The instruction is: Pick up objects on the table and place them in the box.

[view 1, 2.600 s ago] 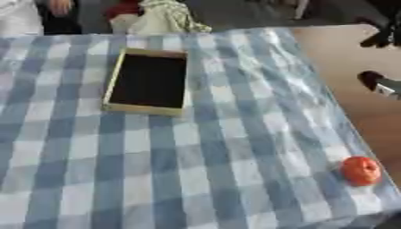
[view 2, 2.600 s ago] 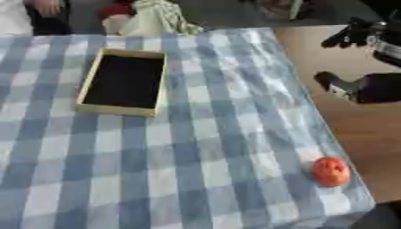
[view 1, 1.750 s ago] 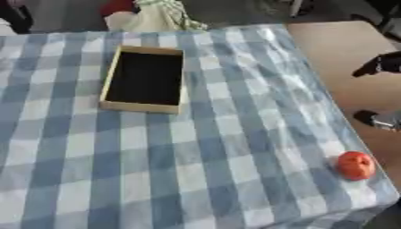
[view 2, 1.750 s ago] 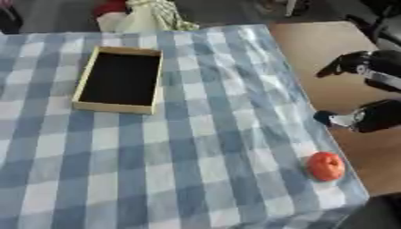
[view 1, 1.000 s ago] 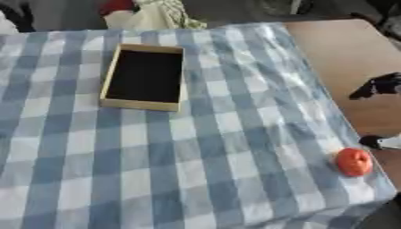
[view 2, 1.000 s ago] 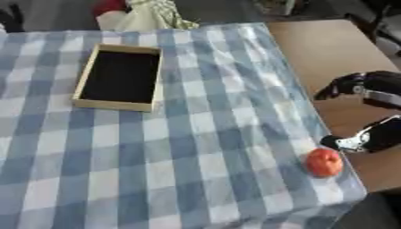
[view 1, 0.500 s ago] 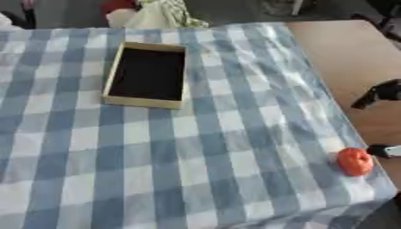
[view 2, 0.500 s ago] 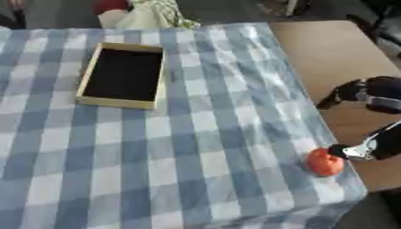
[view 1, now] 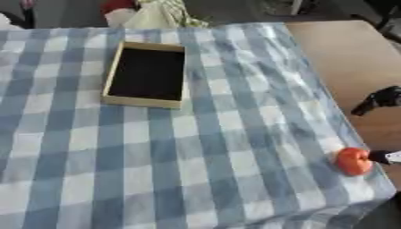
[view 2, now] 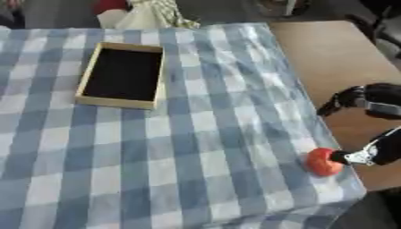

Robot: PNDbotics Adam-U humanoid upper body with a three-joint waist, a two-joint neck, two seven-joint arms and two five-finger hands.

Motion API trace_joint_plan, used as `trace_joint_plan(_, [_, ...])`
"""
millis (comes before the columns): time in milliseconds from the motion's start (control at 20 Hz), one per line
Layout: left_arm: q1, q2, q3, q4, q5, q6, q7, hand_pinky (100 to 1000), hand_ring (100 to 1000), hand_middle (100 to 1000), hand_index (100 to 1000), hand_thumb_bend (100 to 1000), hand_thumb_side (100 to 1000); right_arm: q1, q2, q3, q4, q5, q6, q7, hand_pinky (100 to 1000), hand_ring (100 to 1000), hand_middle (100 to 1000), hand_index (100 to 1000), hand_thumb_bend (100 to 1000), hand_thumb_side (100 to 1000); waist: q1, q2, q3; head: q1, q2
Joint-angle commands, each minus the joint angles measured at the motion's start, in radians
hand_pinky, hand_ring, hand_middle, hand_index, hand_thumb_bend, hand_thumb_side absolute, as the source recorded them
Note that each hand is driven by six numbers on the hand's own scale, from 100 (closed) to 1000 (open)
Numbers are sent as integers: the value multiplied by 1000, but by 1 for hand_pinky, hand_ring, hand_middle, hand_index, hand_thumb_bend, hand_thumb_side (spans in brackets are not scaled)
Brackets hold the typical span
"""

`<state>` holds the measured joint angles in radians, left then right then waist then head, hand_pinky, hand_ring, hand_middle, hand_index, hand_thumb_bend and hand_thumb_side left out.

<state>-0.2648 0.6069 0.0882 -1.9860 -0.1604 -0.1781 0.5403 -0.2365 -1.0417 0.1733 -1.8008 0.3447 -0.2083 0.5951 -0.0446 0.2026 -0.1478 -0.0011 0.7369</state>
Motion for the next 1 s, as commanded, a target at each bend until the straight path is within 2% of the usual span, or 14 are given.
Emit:
trace_joint_plan(50, [-11,32,2,-14,0,0,-4,790,789,751,830,584,691,-3,-14,-10,9,10,-3,-13,825,814,743,873,331,492,2,-11,1,-7,6])
trace_joint_plan(100, [-11,31,2,-14,0,0,-5,790,789,751,830,584,691,-3,-10,-10,14,19,-1,-20,823,809,739,872,342,507,3,-11,1,-9,6])
trace_joint_plan(400, [-14,29,1,-14,0,2,-12,789,788,746,830,582,692,3,20,-1,48,43,2,-49,807,787,720,865,314,470,9,-6,2,-13,4])
trace_joint_plan(1000, [-17,27,0,-14,1,6,-21,788,786,739,829,576,694,14,32,3,75,32,-1,-32,807,787,719,868,309,454,15,0,0,-17,4])
